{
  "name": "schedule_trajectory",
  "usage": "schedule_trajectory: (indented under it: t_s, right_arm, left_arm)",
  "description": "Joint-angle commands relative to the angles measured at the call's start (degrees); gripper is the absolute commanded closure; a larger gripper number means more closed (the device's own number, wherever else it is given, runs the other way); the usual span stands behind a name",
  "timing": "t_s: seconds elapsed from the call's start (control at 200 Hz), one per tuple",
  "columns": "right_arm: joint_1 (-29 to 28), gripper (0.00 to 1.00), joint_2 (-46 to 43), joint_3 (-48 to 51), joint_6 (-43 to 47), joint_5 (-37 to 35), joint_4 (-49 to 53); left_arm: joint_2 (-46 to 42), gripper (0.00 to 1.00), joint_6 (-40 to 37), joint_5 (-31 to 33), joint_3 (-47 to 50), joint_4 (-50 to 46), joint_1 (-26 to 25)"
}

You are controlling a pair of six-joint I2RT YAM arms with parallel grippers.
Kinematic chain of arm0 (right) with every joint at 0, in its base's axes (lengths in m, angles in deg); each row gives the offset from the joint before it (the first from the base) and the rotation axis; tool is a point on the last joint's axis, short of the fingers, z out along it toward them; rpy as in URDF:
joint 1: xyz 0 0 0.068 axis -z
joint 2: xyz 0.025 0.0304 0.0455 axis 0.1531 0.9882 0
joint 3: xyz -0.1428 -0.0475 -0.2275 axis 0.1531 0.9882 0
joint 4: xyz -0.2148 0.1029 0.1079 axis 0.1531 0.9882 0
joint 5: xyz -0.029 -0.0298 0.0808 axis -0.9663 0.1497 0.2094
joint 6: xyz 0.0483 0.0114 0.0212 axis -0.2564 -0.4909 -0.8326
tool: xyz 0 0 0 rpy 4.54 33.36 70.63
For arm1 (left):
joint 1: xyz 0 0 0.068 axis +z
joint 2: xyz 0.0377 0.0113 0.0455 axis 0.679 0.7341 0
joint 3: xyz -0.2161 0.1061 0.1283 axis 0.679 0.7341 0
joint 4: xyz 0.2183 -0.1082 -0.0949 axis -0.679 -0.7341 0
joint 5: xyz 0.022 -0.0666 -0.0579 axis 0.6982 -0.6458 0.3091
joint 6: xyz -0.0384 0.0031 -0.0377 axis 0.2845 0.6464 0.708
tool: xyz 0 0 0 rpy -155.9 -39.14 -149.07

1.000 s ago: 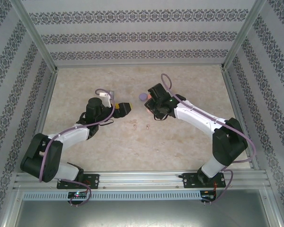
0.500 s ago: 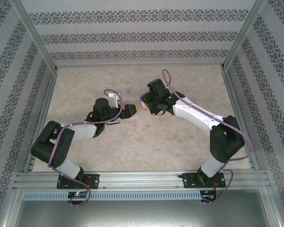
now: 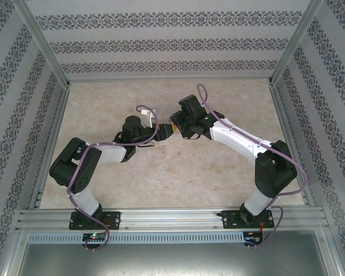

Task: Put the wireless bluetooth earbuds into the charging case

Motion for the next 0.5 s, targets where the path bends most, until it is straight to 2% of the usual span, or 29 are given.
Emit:
schedule_trajectory:
  t_s: [0.0, 0.495]
  right_arm:
    - [0.49, 0.58, 0.56, -1.25, -0.46, 0.7, -0.9]
    - [0.99, 0.58, 0.16, 0.27, -0.51, 1.44, -2.0]
  left_arm:
    - [1.51, 0.41, 0.59, -0.42, -2.14, 4.35, -1.08]
    - [3.15, 0.62, 1.08, 0.87, -3.08, 6.1, -1.85]
